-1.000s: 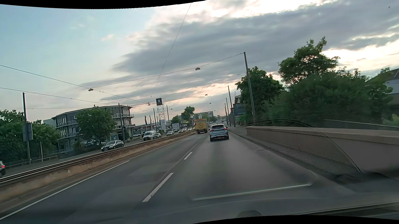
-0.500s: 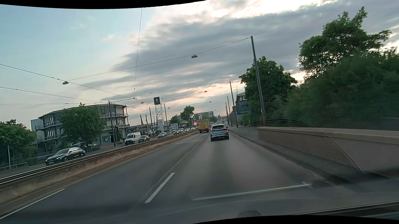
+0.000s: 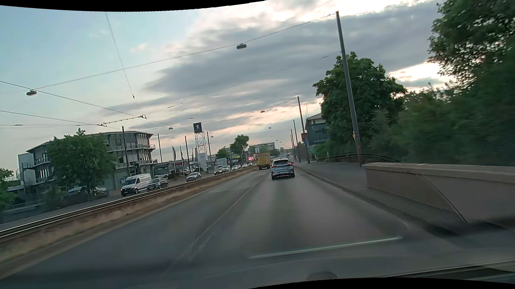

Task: Follow the waypoints while adhering to traffic rules and regulations

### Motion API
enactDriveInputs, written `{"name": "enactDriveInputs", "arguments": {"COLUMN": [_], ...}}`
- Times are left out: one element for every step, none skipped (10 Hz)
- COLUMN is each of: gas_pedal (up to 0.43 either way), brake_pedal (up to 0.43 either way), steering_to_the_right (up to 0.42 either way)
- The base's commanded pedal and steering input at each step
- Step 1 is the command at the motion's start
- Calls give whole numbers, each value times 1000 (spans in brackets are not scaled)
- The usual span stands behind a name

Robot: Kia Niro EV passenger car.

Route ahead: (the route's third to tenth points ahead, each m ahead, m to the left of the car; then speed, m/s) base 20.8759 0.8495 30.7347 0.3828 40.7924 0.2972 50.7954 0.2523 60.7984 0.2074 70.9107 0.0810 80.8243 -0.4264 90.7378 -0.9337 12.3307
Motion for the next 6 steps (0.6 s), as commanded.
{"name": "enactDriveInputs", "arguments": {"gas_pedal": [47, 47, 47, 47, 47, 39], "brake_pedal": [0, 0, 0, 0, 0, 0], "steering_to_the_right": [-1, -1, -1, -1, -1, -1]}}
